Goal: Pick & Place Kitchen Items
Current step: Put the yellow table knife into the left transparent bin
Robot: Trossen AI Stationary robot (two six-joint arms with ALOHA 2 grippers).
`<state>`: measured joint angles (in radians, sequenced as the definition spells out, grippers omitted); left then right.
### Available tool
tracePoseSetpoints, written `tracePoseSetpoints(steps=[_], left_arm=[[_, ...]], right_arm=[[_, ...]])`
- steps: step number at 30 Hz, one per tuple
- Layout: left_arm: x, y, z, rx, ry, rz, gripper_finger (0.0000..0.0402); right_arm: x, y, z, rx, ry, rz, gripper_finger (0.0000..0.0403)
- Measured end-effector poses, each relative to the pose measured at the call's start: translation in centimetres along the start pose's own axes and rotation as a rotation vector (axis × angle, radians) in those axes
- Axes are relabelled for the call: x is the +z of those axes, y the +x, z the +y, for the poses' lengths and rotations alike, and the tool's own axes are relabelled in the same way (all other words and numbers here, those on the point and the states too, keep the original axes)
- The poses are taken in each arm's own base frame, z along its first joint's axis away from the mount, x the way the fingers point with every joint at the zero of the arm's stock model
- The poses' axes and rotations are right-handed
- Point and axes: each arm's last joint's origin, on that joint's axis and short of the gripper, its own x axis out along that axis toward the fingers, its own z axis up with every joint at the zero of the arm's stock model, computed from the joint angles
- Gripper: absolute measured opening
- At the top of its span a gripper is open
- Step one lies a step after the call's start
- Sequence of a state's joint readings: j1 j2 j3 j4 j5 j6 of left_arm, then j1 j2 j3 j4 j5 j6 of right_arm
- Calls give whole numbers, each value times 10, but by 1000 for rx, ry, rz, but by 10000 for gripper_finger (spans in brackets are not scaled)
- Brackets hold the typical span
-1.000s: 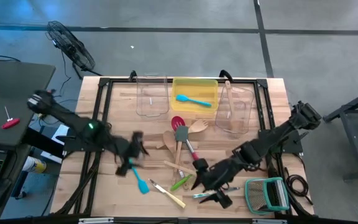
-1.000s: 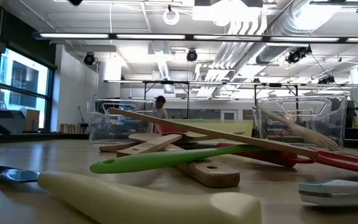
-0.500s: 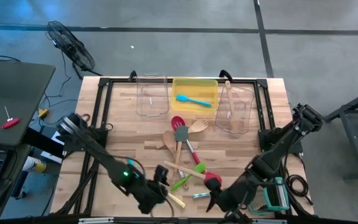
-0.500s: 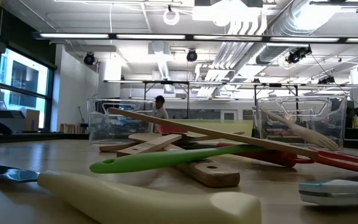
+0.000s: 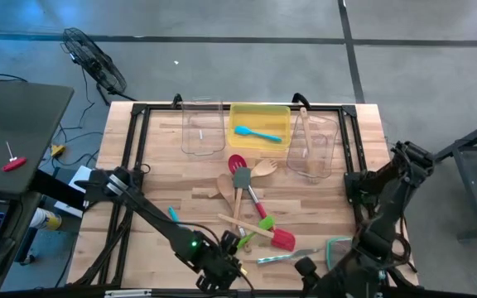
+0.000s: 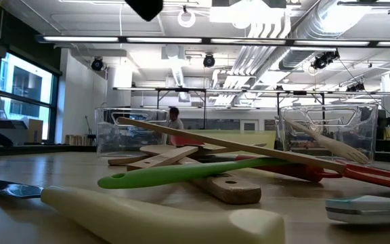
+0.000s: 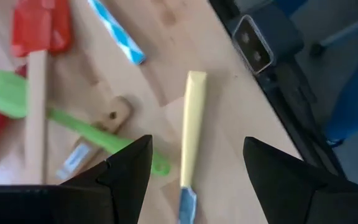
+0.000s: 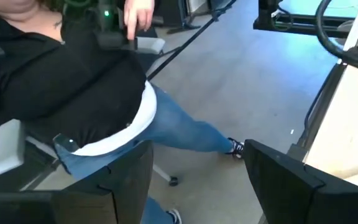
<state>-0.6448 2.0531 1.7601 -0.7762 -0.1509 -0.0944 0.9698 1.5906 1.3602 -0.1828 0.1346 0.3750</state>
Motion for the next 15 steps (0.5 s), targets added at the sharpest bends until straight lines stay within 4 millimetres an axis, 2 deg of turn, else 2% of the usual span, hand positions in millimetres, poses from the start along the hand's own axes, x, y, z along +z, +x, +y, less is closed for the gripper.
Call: tracePoseSetpoints(steps=[7,15], left_arm=[[-9,18,6,1,-12,100,245],[-20,52,9,-33,-18,200,245]], right_arm=[[-1,-1,4,-52,12,-23,243],[2,0,-2,-67,22,-45,243]])
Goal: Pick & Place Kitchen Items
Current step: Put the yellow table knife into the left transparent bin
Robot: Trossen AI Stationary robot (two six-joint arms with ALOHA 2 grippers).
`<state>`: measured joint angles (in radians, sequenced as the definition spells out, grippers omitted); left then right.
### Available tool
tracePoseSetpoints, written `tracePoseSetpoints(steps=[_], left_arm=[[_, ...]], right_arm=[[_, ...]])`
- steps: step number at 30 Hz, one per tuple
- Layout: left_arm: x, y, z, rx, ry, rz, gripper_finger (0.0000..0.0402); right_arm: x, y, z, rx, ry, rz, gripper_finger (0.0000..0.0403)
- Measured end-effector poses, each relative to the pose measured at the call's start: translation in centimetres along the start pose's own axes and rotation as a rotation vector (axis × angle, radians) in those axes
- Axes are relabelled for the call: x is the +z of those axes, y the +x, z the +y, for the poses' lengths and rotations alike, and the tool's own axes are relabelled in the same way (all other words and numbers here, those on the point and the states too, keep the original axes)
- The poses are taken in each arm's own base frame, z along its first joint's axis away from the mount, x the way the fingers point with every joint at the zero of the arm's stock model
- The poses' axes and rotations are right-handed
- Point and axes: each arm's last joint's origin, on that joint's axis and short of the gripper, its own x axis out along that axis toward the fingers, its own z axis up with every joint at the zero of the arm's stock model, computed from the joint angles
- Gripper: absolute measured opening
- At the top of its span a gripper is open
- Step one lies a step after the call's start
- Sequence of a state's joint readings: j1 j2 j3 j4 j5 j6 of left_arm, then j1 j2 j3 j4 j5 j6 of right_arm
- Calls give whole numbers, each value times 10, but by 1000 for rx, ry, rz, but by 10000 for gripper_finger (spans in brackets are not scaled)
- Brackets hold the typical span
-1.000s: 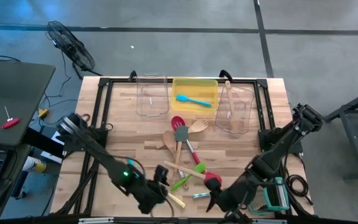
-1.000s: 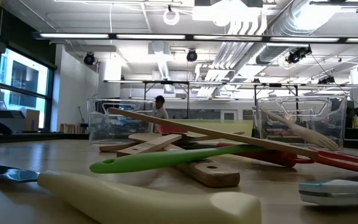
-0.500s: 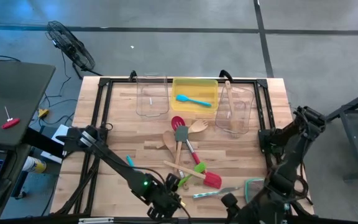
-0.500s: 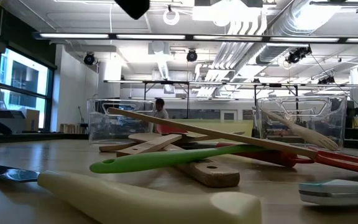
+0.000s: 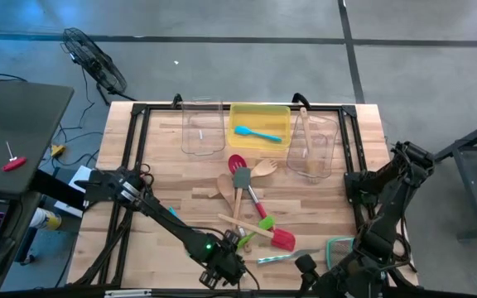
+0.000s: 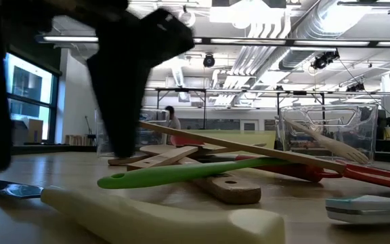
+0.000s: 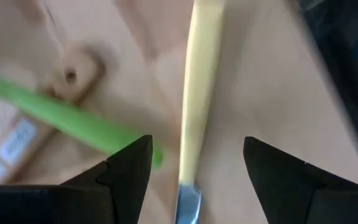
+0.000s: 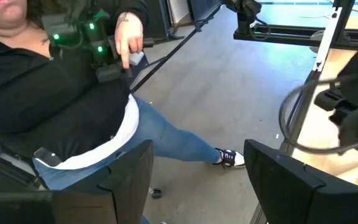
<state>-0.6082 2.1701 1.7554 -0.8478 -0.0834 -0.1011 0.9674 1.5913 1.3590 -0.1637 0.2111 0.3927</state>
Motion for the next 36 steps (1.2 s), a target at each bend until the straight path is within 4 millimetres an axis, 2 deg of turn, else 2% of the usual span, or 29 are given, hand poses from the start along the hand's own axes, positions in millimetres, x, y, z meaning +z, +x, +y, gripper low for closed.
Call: tracePoseSetpoints(steps=[5,20,36], left_arm=[[0,6,-1,0,16,1,245],[6,5,-3,-57,15,-57,245],[3,25,-1,-39,2,-1,245]], right_arm=[[1,1,-2,-6,2,-1,243],[1,1,-4,-9,7,3,243],[3,1,-4,-3,64,-14,243]])
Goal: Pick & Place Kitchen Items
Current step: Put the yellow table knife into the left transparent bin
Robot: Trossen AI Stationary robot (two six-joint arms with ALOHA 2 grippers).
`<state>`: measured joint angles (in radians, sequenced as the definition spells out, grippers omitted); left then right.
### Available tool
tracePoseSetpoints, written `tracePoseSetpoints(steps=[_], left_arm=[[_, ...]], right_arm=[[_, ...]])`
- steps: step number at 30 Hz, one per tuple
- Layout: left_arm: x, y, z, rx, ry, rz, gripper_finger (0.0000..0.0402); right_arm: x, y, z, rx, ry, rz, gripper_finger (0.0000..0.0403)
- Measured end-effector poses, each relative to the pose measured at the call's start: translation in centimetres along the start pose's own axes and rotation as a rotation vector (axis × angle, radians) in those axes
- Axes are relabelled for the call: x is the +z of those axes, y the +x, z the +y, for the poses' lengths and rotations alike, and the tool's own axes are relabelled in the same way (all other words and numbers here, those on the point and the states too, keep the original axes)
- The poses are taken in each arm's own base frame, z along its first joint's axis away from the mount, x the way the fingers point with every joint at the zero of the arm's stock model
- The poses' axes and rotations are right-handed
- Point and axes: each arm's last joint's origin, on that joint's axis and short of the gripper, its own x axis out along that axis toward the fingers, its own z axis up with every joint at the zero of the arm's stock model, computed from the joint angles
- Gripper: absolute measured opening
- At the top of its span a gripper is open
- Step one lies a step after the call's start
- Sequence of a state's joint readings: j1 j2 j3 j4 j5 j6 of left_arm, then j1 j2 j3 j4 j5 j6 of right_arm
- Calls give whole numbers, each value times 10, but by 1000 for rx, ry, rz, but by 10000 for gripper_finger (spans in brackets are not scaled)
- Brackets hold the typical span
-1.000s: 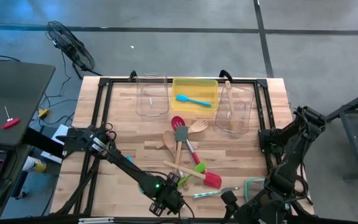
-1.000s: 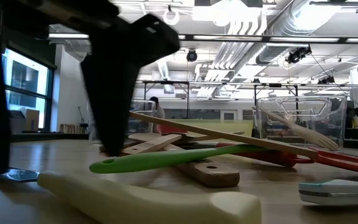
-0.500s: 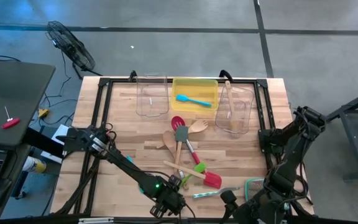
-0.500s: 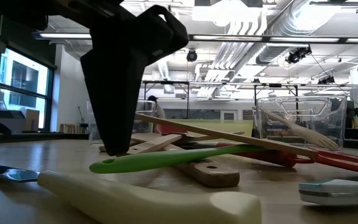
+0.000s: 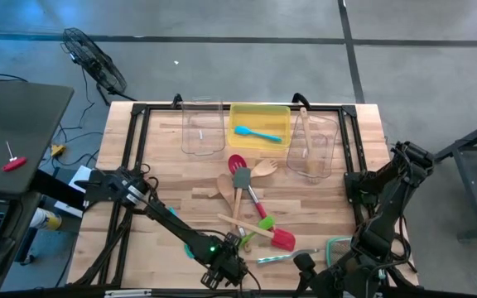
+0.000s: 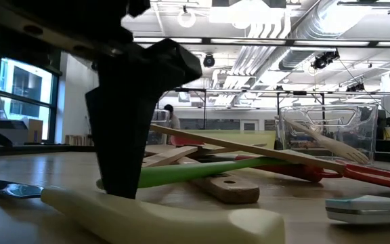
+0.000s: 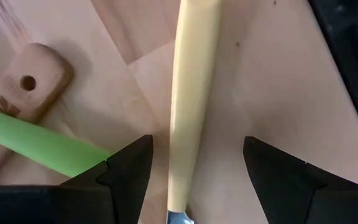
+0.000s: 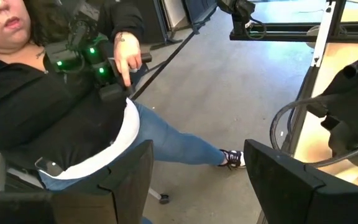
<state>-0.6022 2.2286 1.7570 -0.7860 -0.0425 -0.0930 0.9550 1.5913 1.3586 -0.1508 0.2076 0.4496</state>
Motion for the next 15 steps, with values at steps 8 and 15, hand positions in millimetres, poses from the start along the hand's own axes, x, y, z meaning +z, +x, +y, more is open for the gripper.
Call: tracePoseSetpoints(steps=[8,15], left_arm=[[-8,28,0,2,2,98,245],[-8,30,0,30,12,91,198]], right_arm=[[1,0,0,3,4,-12,243],[1,0,0,3,4,-12,243]])
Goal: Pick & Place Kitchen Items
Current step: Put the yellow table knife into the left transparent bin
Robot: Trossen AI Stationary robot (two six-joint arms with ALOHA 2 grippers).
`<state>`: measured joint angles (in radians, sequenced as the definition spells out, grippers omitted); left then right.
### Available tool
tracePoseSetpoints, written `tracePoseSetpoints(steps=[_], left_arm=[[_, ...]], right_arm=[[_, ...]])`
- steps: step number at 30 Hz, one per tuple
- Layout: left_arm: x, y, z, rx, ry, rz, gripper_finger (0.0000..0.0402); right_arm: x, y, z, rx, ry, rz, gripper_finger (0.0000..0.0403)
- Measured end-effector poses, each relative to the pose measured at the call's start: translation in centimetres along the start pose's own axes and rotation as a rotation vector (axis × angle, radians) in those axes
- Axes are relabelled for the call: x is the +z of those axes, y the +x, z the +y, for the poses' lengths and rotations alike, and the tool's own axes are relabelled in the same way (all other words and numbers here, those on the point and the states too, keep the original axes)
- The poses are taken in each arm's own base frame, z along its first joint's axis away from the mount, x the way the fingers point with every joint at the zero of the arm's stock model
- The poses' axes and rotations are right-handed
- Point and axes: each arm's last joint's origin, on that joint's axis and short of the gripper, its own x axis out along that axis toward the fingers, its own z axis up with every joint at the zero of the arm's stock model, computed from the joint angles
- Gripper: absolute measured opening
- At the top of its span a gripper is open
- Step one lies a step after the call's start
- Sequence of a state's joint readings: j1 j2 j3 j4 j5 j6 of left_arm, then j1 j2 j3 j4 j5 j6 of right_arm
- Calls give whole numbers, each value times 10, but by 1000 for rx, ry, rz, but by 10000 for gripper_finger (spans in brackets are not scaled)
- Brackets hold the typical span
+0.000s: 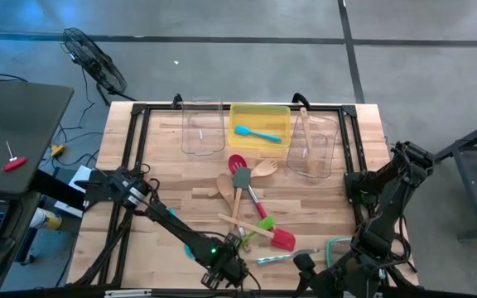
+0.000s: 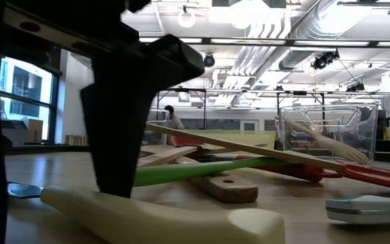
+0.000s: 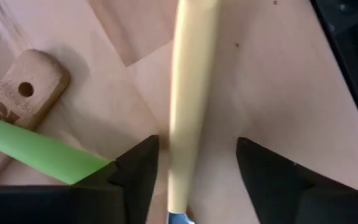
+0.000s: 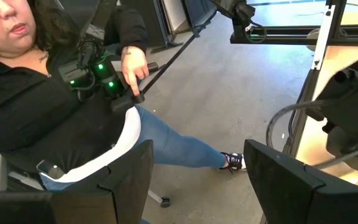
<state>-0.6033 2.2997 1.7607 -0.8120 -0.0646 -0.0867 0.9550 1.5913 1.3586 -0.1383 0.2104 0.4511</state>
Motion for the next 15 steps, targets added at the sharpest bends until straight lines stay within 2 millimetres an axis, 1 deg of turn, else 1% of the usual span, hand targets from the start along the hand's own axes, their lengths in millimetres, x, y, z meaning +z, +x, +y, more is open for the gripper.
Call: tracePoseSetpoints(steps=[2,6,8,10,11,15], left_arm=[[0,0,0,-2,4,0,170],[-2,13,-1,-23,9,32,107],[-4,24,-2,-35,10,61,77],[-5,26,-2,-43,15,69,52],[-5,26,-2,-46,18,69,45],[-5,26,-2,-45,25,69,44]], right_arm=[[0,0,0,0,0,0,243],[0,0,0,0,0,0,243],[0,0,0,0,2,-1,243],[0,0,0,0,13,-1,243],[0,0,0,0,19,-1,243],[0,0,0,0,24,0,243]])
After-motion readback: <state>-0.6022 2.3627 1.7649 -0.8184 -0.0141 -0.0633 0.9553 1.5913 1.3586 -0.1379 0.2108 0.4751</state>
